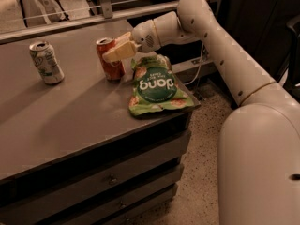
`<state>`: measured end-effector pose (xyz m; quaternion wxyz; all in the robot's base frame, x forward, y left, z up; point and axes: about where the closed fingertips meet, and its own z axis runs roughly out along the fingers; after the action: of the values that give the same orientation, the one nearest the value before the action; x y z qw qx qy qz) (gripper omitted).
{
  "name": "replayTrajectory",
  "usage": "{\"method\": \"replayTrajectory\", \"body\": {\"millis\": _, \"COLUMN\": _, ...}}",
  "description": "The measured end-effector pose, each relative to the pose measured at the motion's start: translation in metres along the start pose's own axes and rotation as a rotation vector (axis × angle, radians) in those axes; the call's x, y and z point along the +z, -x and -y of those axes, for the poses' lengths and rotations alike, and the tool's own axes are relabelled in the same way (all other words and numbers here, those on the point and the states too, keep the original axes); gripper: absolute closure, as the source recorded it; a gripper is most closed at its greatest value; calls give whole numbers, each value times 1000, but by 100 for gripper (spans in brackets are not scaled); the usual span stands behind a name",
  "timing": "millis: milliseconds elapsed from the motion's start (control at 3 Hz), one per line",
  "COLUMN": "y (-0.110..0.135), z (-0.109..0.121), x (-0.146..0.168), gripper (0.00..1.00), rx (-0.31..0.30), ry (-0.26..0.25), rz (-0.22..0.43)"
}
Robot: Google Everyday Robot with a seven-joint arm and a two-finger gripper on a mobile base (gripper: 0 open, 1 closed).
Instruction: Move coke can near green rice chip bag
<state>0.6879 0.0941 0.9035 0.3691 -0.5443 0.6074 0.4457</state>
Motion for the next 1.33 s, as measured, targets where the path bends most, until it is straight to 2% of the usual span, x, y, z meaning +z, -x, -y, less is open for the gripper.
{"method": "replayTrajectory", "body": {"millis": 333, "y": 0, "z": 0, "x": 4, "gripper": 12, "rx": 0, "ry": 6, "rz": 0}}
{"method": "replayTrajectory", "body": {"millis": 667, "y": 0, "z": -1, "x": 7, "gripper": 0, "rx": 1, "ry": 11, "rz": -1}}
{"method": "replayTrajectory", "body": {"millis": 1000, "y": 0, "z": -1, "x": 7, "gripper": 0, "rx": 1, "ry": 11, "rz": -1}}
{"method": "replayTrajectory", "body": {"millis": 1333, "y": 2, "z": -5, "x": 6, "gripper": 0, "rx": -3, "ry": 28, "rz": -56}}
